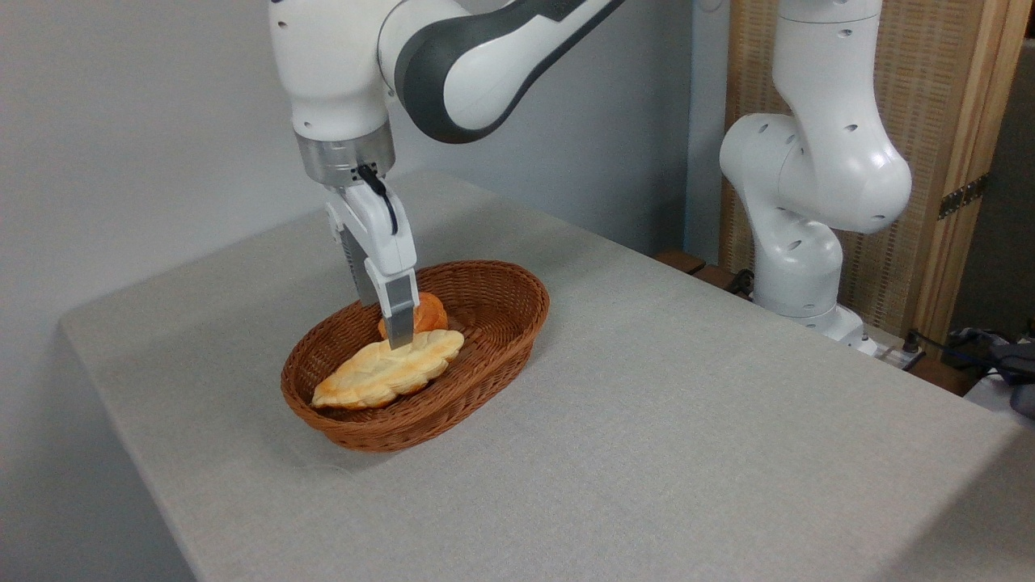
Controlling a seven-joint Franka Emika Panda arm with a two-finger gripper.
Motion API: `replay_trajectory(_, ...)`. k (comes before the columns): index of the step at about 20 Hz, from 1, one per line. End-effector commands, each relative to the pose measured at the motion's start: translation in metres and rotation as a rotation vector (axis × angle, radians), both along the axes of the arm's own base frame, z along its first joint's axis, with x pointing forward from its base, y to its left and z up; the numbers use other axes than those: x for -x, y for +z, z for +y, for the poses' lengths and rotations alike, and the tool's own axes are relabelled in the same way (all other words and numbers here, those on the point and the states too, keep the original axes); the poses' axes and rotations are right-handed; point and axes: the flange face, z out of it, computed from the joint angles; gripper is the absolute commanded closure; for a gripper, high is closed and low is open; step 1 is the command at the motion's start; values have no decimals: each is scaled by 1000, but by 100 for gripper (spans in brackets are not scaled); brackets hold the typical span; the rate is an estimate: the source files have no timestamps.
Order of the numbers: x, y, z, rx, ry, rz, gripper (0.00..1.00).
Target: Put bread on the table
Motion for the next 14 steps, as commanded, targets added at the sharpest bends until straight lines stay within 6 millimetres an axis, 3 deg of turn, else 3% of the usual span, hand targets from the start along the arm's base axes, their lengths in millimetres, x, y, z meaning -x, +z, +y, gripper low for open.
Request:
replay_trajectory(1, 3, -2, 4, -10, -34, -36, 0)
replay_trajectory(10, -3, -25, 10, -6, -21, -78, 0)
replay_trajectory(14, -4, -42, 14, -93, -69, -70, 0)
